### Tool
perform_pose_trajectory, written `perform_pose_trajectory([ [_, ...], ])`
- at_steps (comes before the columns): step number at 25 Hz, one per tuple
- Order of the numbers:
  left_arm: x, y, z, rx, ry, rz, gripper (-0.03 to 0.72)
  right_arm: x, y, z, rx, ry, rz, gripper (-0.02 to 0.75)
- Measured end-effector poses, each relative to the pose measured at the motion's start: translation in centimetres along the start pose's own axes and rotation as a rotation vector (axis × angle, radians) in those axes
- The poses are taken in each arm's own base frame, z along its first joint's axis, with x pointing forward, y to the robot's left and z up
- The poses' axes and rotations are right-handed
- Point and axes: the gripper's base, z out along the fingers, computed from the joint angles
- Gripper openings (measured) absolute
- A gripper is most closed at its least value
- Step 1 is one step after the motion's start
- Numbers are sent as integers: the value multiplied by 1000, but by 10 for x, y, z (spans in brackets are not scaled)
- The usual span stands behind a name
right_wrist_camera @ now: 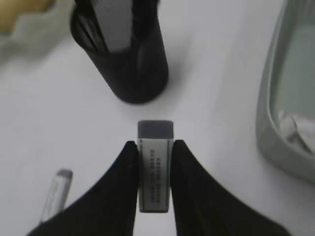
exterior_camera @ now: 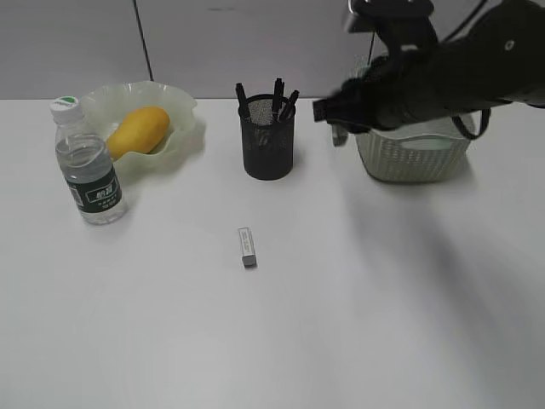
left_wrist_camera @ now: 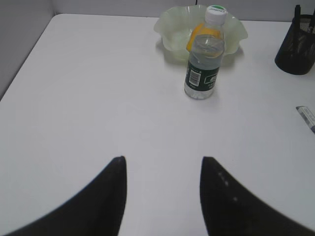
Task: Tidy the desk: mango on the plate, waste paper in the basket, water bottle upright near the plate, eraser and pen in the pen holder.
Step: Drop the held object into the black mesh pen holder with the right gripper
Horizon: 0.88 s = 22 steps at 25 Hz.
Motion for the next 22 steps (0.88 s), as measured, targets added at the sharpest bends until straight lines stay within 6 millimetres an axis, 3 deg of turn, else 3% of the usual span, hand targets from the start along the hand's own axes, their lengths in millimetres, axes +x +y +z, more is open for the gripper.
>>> perform_pose_trajectory([
  [4,0,0,0,0,0,0,372,-31,17,5,-11,-179,-54,167],
  [12,0,0,0,0,0,0,372,-68,21,41,7,-346,-84,167],
  [22,0,0,0,0,0,0,372,-74,21,87,18,-388,-83,167],
])
